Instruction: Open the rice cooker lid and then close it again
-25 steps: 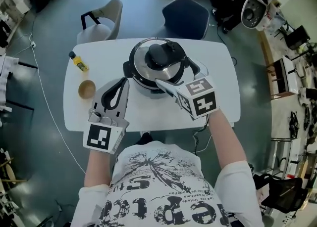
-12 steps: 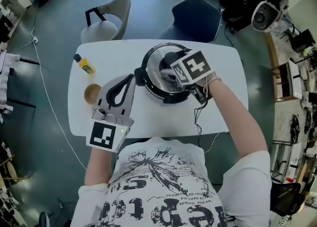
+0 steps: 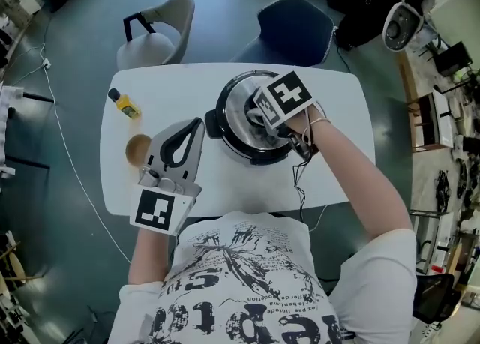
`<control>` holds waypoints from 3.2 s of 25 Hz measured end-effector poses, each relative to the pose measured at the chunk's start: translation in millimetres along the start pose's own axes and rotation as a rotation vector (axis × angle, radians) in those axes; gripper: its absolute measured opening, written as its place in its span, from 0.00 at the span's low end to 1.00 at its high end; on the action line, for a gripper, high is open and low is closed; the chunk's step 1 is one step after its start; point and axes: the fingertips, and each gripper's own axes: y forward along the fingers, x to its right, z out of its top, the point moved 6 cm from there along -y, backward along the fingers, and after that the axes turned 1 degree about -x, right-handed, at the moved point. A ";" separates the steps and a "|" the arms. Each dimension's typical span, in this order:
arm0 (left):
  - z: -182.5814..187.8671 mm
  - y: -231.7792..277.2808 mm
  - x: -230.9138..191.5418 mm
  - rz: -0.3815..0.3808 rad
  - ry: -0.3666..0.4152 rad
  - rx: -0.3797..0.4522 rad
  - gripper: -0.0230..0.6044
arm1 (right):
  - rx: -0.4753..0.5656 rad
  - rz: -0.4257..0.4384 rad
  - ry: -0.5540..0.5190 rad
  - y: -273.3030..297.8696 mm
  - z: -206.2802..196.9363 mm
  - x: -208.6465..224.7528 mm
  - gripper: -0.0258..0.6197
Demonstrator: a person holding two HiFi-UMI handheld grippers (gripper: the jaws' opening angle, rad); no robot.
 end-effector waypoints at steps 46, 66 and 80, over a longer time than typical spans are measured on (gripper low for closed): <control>45.7 48.8 46.5 0.103 0.068 0.057 0.06 | 0.085 0.087 0.004 -80.0 2.4 57.1 0.50; 37.3 105.4 159.5 0.037 0.089 0.031 0.06 | 0.080 0.062 0.200 -110.0 -187.0 205.6 0.50; 36.4 99.2 185.7 0.143 0.082 0.051 0.06 | 0.098 0.094 0.070 -125.9 -174.4 205.7 0.50</control>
